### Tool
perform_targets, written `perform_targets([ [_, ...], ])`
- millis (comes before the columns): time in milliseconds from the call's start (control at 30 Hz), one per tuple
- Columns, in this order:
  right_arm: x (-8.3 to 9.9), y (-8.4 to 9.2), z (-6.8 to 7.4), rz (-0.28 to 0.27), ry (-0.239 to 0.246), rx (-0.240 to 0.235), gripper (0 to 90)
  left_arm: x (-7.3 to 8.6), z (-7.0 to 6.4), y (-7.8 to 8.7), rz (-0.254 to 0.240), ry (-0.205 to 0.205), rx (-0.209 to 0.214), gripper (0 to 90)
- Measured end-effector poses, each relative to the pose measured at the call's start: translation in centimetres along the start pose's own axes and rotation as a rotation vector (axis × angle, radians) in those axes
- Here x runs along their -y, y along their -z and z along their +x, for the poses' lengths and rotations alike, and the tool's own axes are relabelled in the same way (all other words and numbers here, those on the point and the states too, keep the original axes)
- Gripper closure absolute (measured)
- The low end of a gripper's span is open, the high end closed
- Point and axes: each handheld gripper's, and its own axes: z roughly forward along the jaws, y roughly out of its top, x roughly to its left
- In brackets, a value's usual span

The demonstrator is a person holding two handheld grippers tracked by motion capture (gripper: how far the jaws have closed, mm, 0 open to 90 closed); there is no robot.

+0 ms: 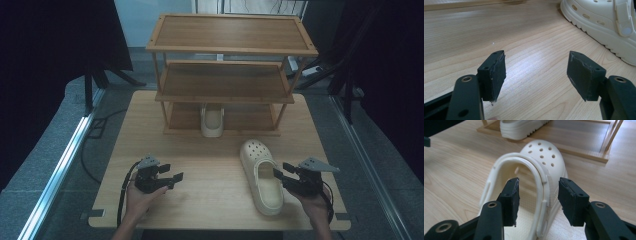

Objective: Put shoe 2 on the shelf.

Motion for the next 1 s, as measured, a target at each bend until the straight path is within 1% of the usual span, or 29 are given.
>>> perform_targets([
  [67, 0.2, -0.4, -0.2, 0.013, -0.006, 0.006, 50.8, 0.0, 0.0, -0.1, 0.002, 0.000, -0.001, 31.7],
  [167, 0.6, -1.3, -0.4, 0.056, -0.017, 0.016, 51.5, 0.1, -0.1, -0.2, 0.006, 0.001, 0.001, 31.8],
  [233, 0.6, -1.4, -0.4, 0.061, -0.020, 0.013, 52.2, 0.1, -0.1, -0.3, 0.009, -0.004, 0.000, 31.8],
  [267, 0.7, -1.7, -0.5, 0.068, -0.023, 0.013, 53.8, 0.1, -0.1, -0.3, 0.011, -0.003, 0.000, 31.9],
  [300, 1.0, -2.1, -0.5, 0.088, -0.030, 0.021, 57.7, 0.1, -0.2, -0.4, 0.016, -0.005, 0.000, 31.9],
  [333, 1.0, -2.1, -0.5, 0.088, -0.030, 0.021, 57.7, 0.1, -0.2, -0.4, 0.016, -0.005, 0.000, 31.8],
  [467, 1.2, -2.7, -0.4, 0.112, -0.046, 0.018, 65.0, 0.1, -0.2, -0.4, 0.018, -0.010, 0.000, 31.8],
  [533, 1.2, -2.9, -0.4, 0.128, -0.060, 0.025, 66.0, 0.1, -0.2, -0.3, 0.014, -0.007, -0.002, 31.8],
  [633, 1.2, -2.8, -0.4, 0.134, -0.084, 0.028, 68.1, 0.1, -0.1, -0.3, 0.011, -0.002, -0.004, 31.5],
  [733, 1.1, -2.8, -0.2, 0.139, -0.085, 0.050, 70.3, 0.1, -0.1, -0.3, 0.012, 0.000, -0.005, 31.2],
  [900, 1.0, -2.8, -0.2, 0.141, -0.104, 0.060, 72.7, 0.1, -0.1, -0.3, 0.006, -0.003, -0.005, 30.9],
  [1000, 1.0, -2.7, -0.2, 0.134, -0.104, 0.073, 74.5, 0.2, -0.1, -0.3, 0.004, -0.002, -0.007, 30.6],
])
